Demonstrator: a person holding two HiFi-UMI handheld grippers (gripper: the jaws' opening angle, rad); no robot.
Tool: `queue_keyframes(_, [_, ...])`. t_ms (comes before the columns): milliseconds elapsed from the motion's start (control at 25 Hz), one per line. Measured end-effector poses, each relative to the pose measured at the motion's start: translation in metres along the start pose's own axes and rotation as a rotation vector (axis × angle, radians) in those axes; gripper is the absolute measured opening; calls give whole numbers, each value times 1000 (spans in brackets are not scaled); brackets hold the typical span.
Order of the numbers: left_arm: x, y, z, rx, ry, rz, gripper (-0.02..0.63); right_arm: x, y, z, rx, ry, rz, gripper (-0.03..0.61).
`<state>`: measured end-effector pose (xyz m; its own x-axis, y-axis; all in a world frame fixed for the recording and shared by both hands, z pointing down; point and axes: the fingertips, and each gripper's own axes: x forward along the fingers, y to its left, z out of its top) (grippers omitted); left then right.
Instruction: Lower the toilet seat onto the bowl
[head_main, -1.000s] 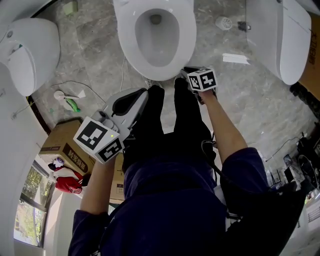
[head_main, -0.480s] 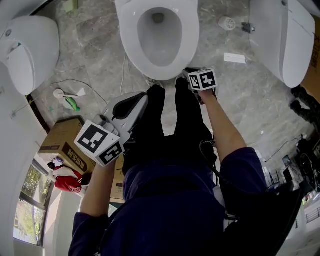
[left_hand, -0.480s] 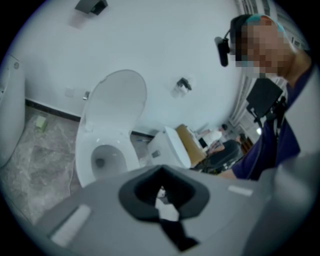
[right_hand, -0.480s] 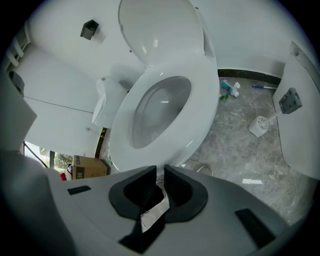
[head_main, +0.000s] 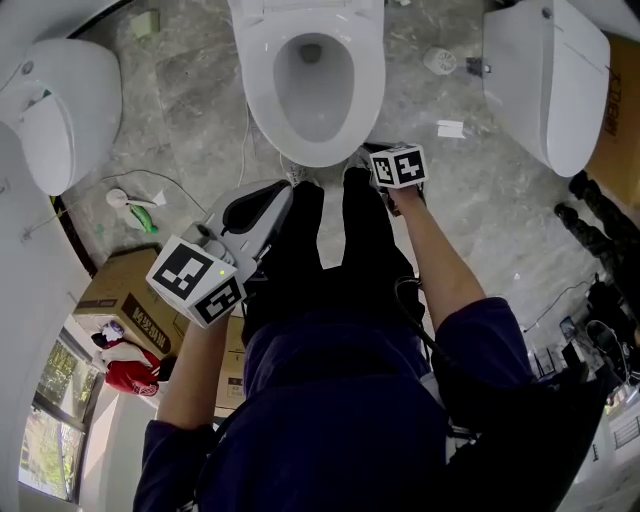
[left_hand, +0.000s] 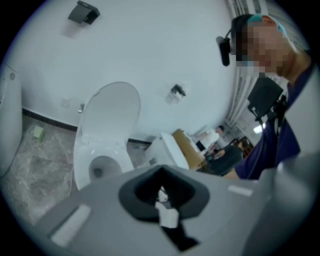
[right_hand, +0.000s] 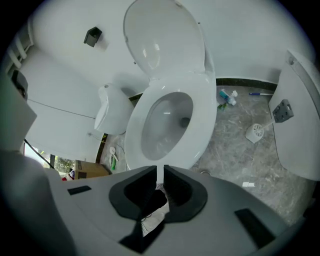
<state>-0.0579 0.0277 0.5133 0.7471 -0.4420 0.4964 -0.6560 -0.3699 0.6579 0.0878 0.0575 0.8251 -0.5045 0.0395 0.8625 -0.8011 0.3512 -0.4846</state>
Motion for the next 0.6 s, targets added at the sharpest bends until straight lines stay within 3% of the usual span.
queue_keyframes(320, [-32,-31,55,132,-90,10,3,-88,24,48,-57,-154,17,35])
queue_keyframes(600, [-71,-62,85,200,-151,23,3,-172,90,71,-144,-277,81,25])
